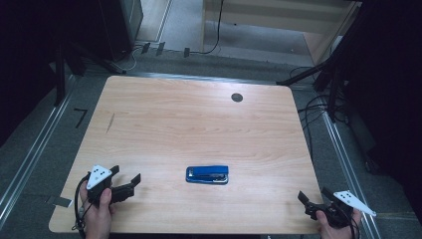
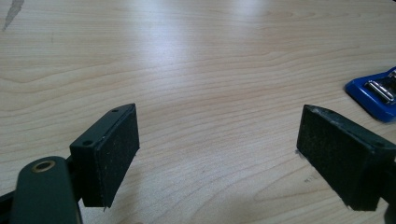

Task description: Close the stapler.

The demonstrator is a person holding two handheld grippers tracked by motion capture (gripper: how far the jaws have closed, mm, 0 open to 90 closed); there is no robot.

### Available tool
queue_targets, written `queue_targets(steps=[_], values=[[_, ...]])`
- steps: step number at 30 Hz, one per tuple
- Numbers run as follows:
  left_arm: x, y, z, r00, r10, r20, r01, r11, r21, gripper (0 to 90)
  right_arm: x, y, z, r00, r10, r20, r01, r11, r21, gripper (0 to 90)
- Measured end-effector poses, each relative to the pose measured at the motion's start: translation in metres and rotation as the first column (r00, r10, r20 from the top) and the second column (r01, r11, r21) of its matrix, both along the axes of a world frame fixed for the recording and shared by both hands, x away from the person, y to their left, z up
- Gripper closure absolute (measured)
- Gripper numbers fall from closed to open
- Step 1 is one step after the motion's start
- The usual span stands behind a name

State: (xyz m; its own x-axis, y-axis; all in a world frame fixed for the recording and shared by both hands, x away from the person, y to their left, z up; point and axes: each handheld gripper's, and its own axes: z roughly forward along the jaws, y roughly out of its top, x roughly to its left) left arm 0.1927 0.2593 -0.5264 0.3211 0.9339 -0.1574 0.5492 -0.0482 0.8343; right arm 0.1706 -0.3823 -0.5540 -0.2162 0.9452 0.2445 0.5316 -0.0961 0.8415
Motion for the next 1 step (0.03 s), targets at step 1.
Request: queue_targets(steps=[1], values=[[0.0005, 0.0000, 0.0000, 1.0000, -0.008, -0.003, 0.008, 1.0000, 0.001, 13.8, 0.0000, -0.0001, -0.0002, 1.0000, -0.002, 0.001, 0.002, 1.000, -0.002, 0.0]])
